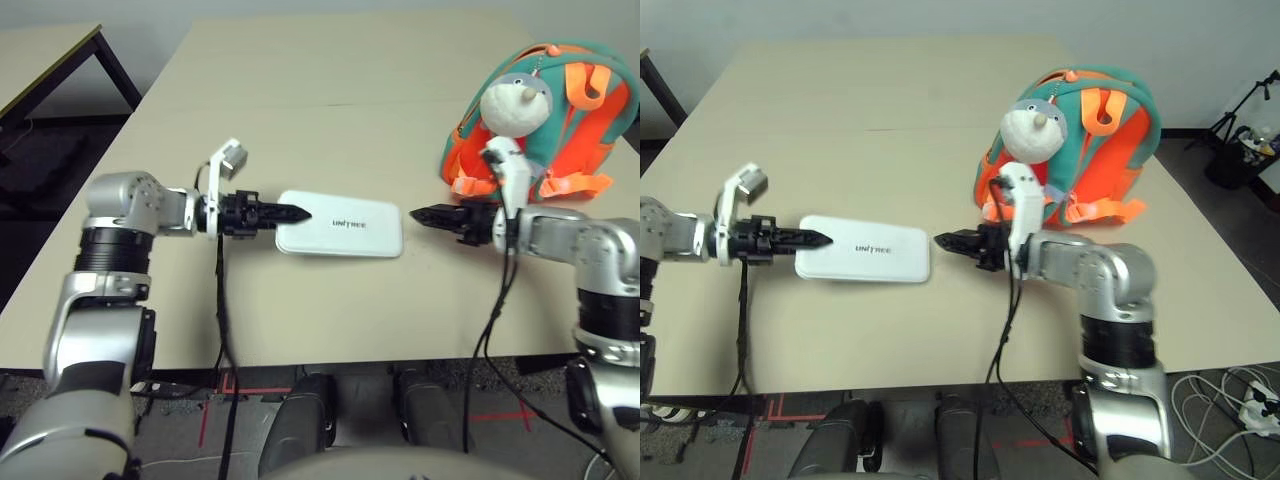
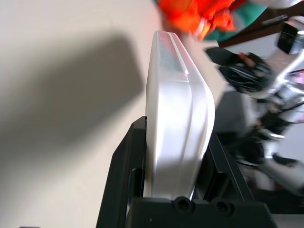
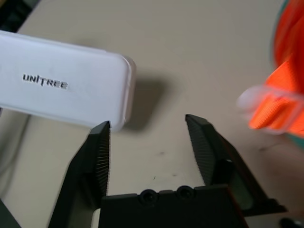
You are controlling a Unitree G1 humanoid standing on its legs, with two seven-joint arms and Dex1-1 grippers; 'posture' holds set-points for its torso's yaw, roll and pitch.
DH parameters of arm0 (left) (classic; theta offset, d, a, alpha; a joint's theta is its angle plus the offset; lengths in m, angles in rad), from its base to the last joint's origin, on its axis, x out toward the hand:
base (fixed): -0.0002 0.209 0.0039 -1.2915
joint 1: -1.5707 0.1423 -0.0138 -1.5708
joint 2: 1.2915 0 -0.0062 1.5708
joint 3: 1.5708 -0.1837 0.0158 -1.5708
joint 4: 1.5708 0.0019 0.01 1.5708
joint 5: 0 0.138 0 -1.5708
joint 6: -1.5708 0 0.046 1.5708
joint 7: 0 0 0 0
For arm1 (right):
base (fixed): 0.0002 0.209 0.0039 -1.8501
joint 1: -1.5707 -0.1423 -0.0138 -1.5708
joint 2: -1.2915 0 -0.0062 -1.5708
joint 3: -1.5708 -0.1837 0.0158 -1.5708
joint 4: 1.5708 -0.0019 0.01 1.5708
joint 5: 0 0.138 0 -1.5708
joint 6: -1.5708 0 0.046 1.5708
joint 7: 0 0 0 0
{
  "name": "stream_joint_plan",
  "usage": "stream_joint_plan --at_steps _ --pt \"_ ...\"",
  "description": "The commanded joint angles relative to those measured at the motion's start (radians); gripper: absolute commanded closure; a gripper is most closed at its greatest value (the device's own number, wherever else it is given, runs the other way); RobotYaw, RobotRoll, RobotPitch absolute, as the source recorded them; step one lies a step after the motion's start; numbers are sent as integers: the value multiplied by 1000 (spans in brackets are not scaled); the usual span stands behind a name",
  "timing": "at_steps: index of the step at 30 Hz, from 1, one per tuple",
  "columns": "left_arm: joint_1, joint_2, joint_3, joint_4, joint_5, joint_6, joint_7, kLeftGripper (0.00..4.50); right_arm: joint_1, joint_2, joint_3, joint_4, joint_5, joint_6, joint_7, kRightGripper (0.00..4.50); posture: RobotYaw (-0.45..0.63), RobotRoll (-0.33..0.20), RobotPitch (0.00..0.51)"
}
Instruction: Put the pencil case into the backpack and zip it.
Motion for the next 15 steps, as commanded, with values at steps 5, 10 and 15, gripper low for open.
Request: stream_joint_plan --at_steps 5,10,15 --pt "-69 18 53 -47 -6 -65 5 3069 43 -61 -277 -202 133 243 -82 0 -126 0 132" --pt "-88 -33 55 -36 10 -143 29 3069 12 -68 -328 -243 66 243 -223 0 -154 0 134" --pt "-94 -69 41 -55 10 -232 -1 3069 -2 -49 -310 -216 -18 146 -290 0 -162 0 135"
